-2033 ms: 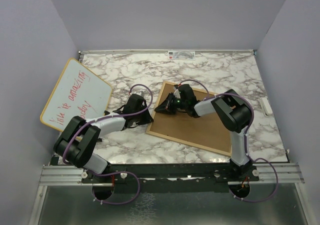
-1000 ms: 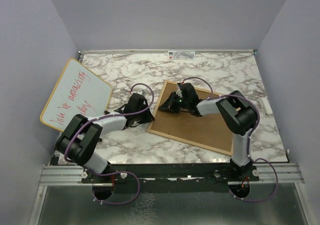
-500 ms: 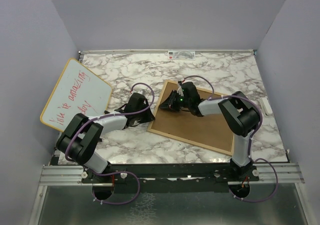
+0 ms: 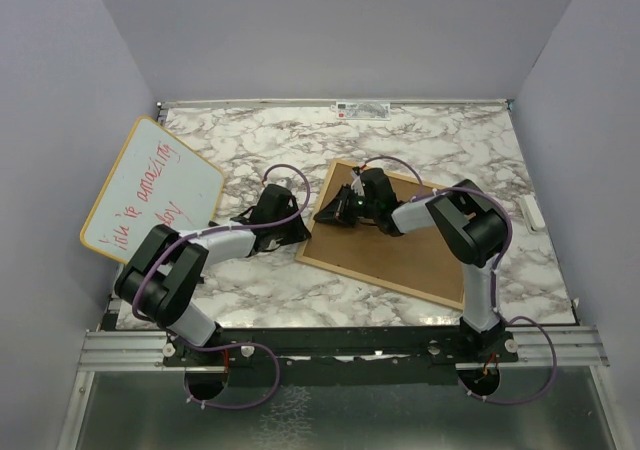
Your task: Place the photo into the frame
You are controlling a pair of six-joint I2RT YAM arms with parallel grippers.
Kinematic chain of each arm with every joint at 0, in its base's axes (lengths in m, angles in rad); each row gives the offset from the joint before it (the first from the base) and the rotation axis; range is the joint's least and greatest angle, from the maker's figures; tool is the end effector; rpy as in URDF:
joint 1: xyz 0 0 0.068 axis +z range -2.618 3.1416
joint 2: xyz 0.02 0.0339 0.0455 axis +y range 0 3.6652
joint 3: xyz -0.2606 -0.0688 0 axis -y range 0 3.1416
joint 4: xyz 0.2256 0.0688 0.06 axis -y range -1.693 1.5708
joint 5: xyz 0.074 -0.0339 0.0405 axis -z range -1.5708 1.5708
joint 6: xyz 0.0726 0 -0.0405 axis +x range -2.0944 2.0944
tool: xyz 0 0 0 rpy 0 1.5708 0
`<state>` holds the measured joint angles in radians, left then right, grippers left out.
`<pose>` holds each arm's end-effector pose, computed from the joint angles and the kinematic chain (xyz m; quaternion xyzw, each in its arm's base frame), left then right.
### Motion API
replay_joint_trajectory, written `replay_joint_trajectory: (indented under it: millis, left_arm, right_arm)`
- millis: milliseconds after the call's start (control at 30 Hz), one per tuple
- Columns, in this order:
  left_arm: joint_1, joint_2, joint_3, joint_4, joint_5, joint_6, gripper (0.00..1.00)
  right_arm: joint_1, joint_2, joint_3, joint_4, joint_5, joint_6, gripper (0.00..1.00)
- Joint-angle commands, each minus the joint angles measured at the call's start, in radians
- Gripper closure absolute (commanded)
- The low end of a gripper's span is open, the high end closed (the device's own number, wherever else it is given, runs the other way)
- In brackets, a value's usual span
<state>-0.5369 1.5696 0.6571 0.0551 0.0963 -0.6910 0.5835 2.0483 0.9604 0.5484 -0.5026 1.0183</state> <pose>0.2550 -0.1599 0.1218 -0.0553 0.9345 -0.2378 0.2591 0.3277 0.2582 0.1023 0.0620 0.8493 0.4935 0.1771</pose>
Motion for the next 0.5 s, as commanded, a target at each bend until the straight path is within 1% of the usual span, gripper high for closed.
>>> replay_joint_trajectory:
  millis: [0, 100, 200, 300, 400, 467]
  left_arm:
    - [0.003, 0.114, -0.074, -0.253, -0.1, 0.042, 0.78]
    - [0.003, 0.097, -0.059, -0.253, -0.098, 0.044, 0.73]
    - [0.003, 0.062, -0.041, -0.259, -0.098, 0.046, 0.67]
    - [0.003, 0.014, -0.027, -0.25, -0.098, 0.047, 0.58]
    - [0.003, -0.03, -0.037, -0.201, -0.055, 0.047, 0.46]
    - [0.004, -0.028, -0.046, -0.167, -0.043, 0.042, 0.43]
  right_arm:
    - [0.007, 0.033, 0.011, -0.037, 0.024, -0.022, 0.93]
    - [0.008, 0.046, -0.006, -0.037, 0.046, -0.022, 0.9]
    - [0.007, 0.053, -0.01, -0.056, 0.076, -0.032, 0.9]
    - [0.008, 0.051, -0.011, -0.077, 0.094, -0.039, 0.9]
    - [0.007, 0.044, -0.02, -0.078, 0.092, -0.04, 0.89]
    - [0.007, 0.04, -0.022, -0.076, 0.081, -0.038, 0.87]
